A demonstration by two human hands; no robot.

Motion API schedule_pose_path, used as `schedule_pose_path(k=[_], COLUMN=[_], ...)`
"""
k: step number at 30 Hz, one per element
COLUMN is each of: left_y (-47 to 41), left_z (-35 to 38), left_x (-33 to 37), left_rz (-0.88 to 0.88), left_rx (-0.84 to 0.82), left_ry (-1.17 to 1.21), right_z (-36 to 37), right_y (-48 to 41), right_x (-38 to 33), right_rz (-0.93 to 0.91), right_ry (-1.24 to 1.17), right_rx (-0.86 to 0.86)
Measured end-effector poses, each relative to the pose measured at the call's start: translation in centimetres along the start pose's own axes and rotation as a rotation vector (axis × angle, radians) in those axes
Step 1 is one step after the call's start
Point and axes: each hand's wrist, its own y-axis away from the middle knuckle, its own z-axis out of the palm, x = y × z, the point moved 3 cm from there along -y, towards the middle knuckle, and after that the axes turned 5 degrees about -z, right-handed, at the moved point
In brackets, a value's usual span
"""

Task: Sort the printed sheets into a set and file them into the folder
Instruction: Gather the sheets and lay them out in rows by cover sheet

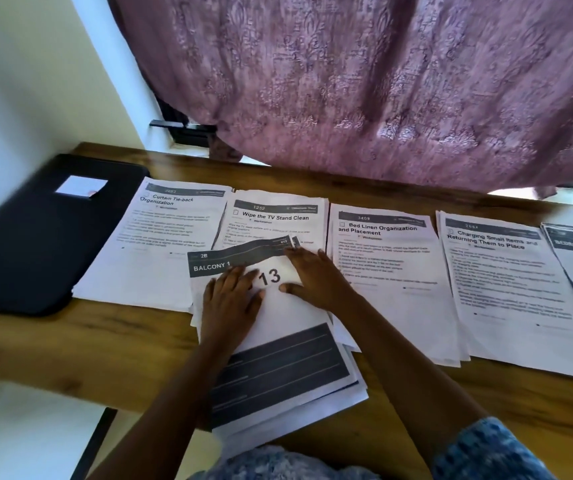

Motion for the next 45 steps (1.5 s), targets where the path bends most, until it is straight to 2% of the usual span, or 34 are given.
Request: schedule_pose_path(k=[2,4,6,8,12,15,17,23,28,30,36,38,42,45], left_y=[0.0,0.1,0.1,0.1,0.4,-0.2,-0.9,-3.0,-3.6,-3.3,-1.4,-1.3,-1.3,-0.6], left_z=[0.1,0.1,-0.3,-1.0,-2.8,-4.9,-6.5,-5.8,-2.4,-0.4,7.2,9.6,13.4,15.1], left_x=[-0.2,-0.4,-0.3,-0.4,-0.8,-0.1,1.5,10.8,21.8,26.6,40.1,43.7,48.7,50.5], left_rz=[-0.006,-0.013,-0.036,-0.097,-0.246,-0.288,-0.238,-0.129,-0.094,-0.030,0.217,0.318,0.480,0.547], left_rx=[0.002,0.005,0.053,0.131,0.222,0.227,0.185,0.011,-0.316,-0.416,-0.612,-0.578,-0.422,-0.404], left_ry=[0.026,0.065,0.122,0.223,0.463,0.746,0.927,0.991,1.003,0.959,0.595,0.436,-0.039,-0.179], right_z=[0.0,-0.2,-0.7,-0.7,-1.4,-3.5,-5.2,-9.9,-13.2,-14.6,-17.7,-18.0,-17.4,-16.8], right_y=[0.3,0.8,1.9,2.9,4.2,5.3,6.2,11.9,18.5,22.0,32.5,34.8,37.4,37.8], right_x=[-0.8,-1.8,-2.6,-2.8,-2.0,-0.7,0.7,7.9,15.7,19.2,30.0,33.2,37.9,39.4], right_rz=[-0.010,0.045,0.223,0.355,0.432,0.456,0.482,0.670,0.821,0.871,0.954,1.006,1.061,0.990], right_ry=[0.001,-0.061,-0.241,-0.432,-0.857,-0.968,-0.995,-0.872,-0.698,-0.599,-0.364,-0.301,-0.163,0.025], right_rx=[0.026,0.122,0.267,0.338,0.422,0.484,0.531,0.661,0.686,0.687,0.609,0.585,0.528,0.526])
